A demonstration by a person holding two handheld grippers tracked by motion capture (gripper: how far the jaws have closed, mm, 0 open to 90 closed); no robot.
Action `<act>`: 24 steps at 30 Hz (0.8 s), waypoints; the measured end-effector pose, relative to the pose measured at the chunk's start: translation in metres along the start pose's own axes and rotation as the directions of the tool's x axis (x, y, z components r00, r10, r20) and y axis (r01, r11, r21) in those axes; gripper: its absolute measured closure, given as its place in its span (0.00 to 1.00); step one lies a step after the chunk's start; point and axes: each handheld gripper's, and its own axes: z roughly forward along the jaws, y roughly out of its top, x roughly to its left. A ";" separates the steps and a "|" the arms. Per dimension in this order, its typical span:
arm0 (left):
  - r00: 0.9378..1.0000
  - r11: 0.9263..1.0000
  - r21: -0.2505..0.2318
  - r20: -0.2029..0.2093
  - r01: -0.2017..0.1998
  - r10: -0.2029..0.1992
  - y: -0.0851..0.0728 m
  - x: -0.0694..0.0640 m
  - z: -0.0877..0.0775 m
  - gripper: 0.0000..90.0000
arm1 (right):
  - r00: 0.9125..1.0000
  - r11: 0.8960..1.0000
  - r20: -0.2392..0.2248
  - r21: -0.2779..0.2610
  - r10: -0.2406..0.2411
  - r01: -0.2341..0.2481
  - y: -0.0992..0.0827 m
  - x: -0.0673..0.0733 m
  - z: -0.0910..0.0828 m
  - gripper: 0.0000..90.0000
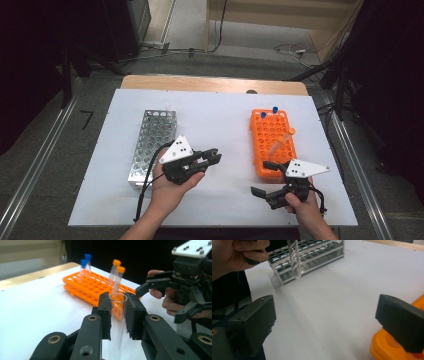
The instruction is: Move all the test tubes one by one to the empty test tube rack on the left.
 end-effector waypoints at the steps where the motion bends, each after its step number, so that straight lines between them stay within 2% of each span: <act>1: 1.000 1.000 -0.004 -0.008 -0.001 0.001 0.001 0.002 -0.002 0.85 | 1.000 1.000 0.004 -0.006 0.004 -0.004 -0.001 -0.003 -0.003 0.01; 7: 0.998 1.000 -0.025 -0.061 -0.001 0.000 0.008 0.017 -0.016 0.85 | 0.999 1.000 0.052 -0.009 0.014 -0.014 -0.005 -0.017 -0.014 0.00; 14: 0.993 0.998 -0.055 -0.120 0.012 -0.019 0.016 0.038 -0.030 0.84 | 0.996 0.999 0.078 -0.015 0.034 -0.033 -0.008 -0.029 -0.022 0.00; 19: 0.984 0.997 -0.069 -0.175 0.020 -0.032 0.020 0.057 -0.037 0.85 | 0.995 0.999 0.093 -0.028 0.042 -0.040 -0.009 -0.034 -0.026 0.00; 24: 0.971 0.995 -0.090 -0.233 0.036 -0.057 0.026 0.079 -0.043 0.85 | 0.993 0.999 0.106 -0.031 0.044 -0.041 -0.009 -0.035 -0.028 0.00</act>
